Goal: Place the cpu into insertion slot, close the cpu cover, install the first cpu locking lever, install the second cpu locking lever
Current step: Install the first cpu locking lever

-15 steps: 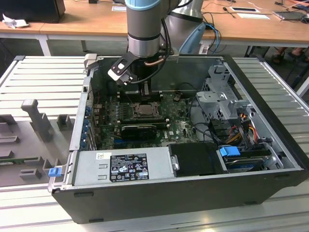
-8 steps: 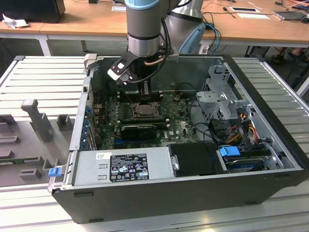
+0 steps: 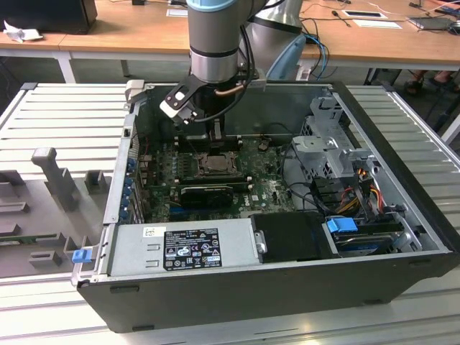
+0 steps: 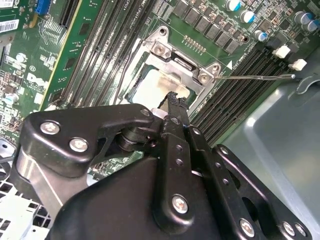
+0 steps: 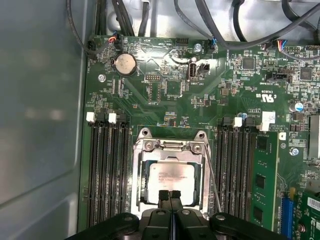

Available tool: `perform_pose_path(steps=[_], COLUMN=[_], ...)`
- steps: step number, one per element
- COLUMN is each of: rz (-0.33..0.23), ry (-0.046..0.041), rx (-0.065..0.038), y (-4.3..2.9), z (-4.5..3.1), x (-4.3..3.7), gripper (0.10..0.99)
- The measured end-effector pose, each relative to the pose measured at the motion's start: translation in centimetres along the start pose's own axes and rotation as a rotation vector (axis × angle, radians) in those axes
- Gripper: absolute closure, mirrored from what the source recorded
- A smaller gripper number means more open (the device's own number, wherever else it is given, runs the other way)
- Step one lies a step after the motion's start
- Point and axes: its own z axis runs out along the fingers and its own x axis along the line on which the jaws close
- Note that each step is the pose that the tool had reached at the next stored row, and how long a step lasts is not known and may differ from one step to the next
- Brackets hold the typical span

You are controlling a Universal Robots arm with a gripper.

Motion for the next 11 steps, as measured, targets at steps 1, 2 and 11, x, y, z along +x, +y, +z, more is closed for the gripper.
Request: perform_pose_path(steps=[1, 2, 11], rz=[0.0, 0.0, 0.0], ry=[0.0, 0.0, 0.0001], rx=[0.0, 0.0, 0.0], y=[0.0, 0.01, 0.06], z=[-0.07, -0.21, -1.5], x=[0.0, 0.0, 0.02], gripper=[0.98, 0.98, 0.98])
